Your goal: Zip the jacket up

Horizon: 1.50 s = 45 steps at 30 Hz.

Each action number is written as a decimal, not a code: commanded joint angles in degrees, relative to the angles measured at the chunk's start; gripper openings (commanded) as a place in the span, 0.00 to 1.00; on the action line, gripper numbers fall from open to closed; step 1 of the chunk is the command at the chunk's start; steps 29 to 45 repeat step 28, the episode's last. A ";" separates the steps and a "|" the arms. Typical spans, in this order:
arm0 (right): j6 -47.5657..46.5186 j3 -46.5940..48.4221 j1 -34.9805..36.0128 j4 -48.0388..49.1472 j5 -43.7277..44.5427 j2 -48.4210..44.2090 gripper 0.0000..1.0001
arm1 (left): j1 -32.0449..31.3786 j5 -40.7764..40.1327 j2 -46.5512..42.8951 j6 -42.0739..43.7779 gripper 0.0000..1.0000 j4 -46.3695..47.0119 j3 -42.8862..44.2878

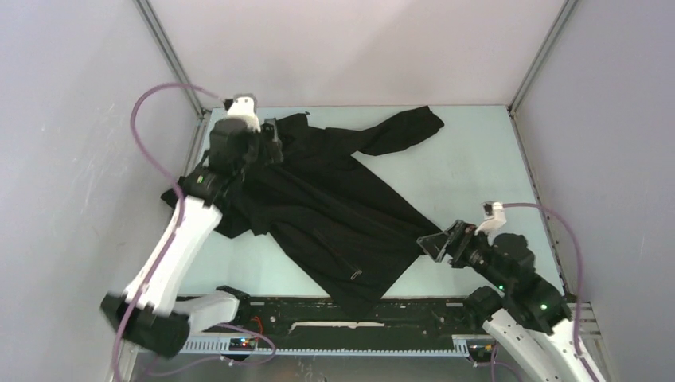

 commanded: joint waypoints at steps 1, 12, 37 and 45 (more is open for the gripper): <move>-2.98 13.04 0.25 -4.37 0.78 0.19 0.83 | -5.34 20.88 -17.42 -6.46 0.78 0.72 -10.06; -16.38 49.30 0.35 -16.54 11.71 8.56 0.99 | -6.76 33.69 -57.75 -7.92 0.95 5.58 -16.06; -20.64 54.94 0.53 -18.81 19.86 7.00 1.00 | -6.76 32.75 -60.15 -5.18 0.96 5.16 -9.08; -20.64 54.94 0.53 -18.81 19.86 7.00 1.00 | -6.76 32.75 -60.15 -5.18 0.96 5.16 -9.08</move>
